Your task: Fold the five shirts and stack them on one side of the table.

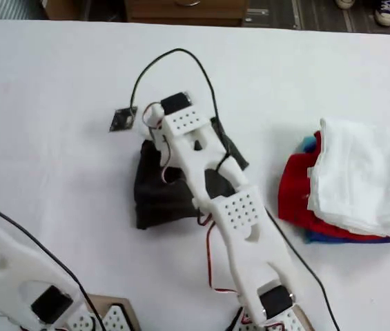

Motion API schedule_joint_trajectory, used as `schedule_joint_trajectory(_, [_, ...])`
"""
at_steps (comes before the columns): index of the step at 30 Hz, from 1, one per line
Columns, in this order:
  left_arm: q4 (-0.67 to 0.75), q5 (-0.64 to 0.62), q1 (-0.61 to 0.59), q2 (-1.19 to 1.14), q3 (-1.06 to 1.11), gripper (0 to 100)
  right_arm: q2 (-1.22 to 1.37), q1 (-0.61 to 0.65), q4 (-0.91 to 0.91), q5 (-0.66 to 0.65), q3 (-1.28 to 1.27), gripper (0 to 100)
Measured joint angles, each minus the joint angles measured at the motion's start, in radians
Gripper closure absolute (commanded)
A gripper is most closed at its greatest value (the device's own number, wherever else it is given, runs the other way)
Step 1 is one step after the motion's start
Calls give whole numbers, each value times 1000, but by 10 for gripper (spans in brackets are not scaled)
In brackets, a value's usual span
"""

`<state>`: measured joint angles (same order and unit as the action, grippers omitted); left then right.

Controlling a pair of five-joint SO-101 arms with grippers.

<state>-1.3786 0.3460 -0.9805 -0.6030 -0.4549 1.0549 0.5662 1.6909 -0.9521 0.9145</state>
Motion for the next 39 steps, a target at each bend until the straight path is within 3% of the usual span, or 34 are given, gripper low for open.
schedule_joint_trajectory(12, [0,0,0,0,0,759,-121,52,-2,-49,-261,654])
schedule_joint_trajectory(17, [0,0,0,0,0,759,-121,51,-3,-51,-258,998])
schedule_joint_trajectory(19, [0,0,0,0,0,759,-121,49,-3,-51,-239,954])
schedule_joint_trajectory(31, [0,0,0,18,0,759,-98,11,12,-20,-75,979])
schedule_joint_trajectory(39, [0,0,20,18,0,759,-365,-32,17,20,-155,979])
